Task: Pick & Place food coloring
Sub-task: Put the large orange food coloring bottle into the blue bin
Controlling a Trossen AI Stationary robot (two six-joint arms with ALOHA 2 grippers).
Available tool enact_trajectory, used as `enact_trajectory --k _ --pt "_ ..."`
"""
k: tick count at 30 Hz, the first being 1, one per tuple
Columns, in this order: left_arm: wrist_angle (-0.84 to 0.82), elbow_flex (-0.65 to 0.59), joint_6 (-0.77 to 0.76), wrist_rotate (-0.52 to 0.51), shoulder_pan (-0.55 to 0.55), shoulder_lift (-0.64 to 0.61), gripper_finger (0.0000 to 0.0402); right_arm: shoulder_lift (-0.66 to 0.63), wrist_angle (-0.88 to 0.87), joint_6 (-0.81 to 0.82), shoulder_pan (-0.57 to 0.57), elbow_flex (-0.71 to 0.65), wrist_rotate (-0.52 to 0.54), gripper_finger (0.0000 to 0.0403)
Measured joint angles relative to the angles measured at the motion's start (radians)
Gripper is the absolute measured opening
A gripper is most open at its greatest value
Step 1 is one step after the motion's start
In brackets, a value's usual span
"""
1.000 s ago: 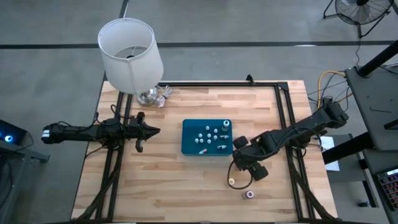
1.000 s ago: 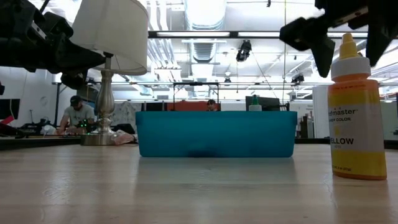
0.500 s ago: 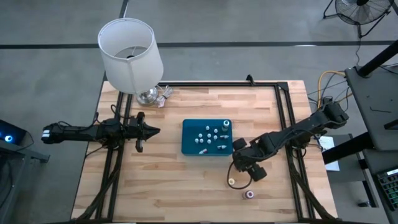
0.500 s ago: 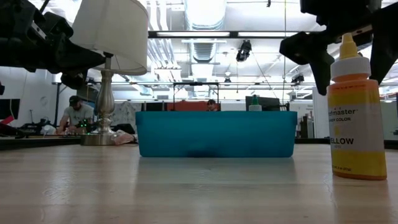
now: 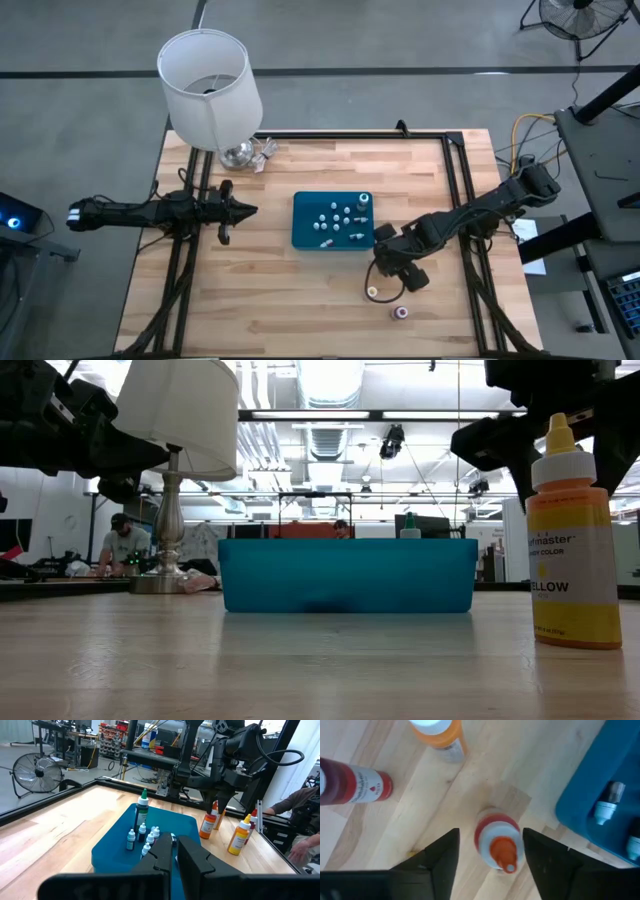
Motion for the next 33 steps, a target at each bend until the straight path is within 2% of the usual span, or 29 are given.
enact_trajectory --k 10,22,33 --pt "0.0 0.0 0.0 0.0 0.0 0.0 0.0002 0.0 0.003 -0.004 -0.006 -0.009 -0.01 0.0108" --pt "0.0 0.0 0.0 0.0 0.0 0.0 0.0002 -0.018 -0.012 -0.014 -0.011 0.0 -0.006 0.0106" --pt "-0.001 0.0 0.0 0.0 0.0 0.0 0.0002 -0.058 -0.166 -0.011 -0.052 0.205 -0.006 0.0106"
